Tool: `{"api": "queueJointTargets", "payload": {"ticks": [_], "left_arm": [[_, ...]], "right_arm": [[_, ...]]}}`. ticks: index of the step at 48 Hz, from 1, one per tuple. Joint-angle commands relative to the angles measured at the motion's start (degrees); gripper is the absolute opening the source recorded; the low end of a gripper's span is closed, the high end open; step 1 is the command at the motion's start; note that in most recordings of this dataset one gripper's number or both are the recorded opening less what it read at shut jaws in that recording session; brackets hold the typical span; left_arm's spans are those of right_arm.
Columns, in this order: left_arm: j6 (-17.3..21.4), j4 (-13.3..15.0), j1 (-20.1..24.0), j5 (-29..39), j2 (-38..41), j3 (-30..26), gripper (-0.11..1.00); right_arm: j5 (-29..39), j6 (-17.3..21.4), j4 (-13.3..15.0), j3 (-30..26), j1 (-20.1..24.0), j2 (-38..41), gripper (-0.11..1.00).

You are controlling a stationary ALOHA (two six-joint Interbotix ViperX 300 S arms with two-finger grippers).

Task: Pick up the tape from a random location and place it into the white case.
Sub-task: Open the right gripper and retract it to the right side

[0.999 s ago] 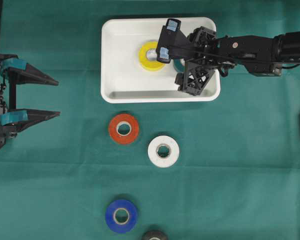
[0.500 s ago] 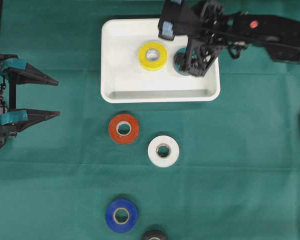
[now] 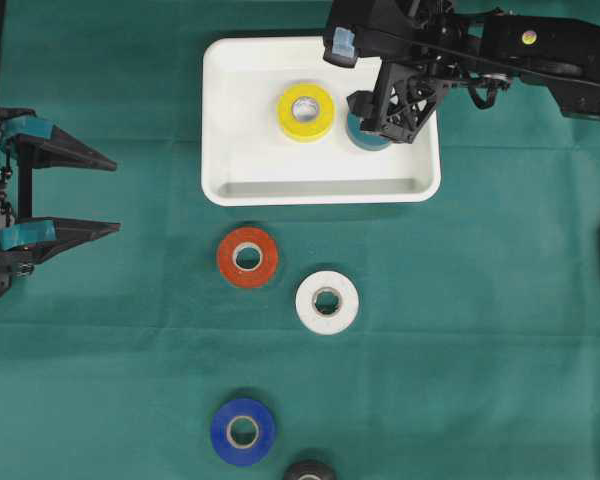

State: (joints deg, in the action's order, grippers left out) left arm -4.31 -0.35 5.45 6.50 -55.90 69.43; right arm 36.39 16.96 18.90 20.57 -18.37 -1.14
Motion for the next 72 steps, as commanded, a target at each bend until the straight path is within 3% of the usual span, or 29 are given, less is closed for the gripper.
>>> {"api": "queueJointTargets", "payload": {"ticks": [1,23,41,72], "left_arm": [[0.00,0.09,0.00,-0.35,0.26,-1.05,0.91],[0.09,0.09,0.00,-0.35,0.26,-1.05,0.91],[0.00,0.09,0.09,-0.35,0.26,-1.05,0.91],[0.09,0.09,0.00,-0.35,0.18,-1.05,0.91]], "right_arm": [[-0.53,0.09,-0.44,-1.32,1.76,-1.58,0.87],[-3.16,2.72,-1.67,-0.88,16.00,-1.58,0.87],[-3.34,2.64,-1.23,1.93,16.35,-5.45,0.87],[-10.37,3.16,-1.49,21.62,16.52,-32.61,0.87]]}}
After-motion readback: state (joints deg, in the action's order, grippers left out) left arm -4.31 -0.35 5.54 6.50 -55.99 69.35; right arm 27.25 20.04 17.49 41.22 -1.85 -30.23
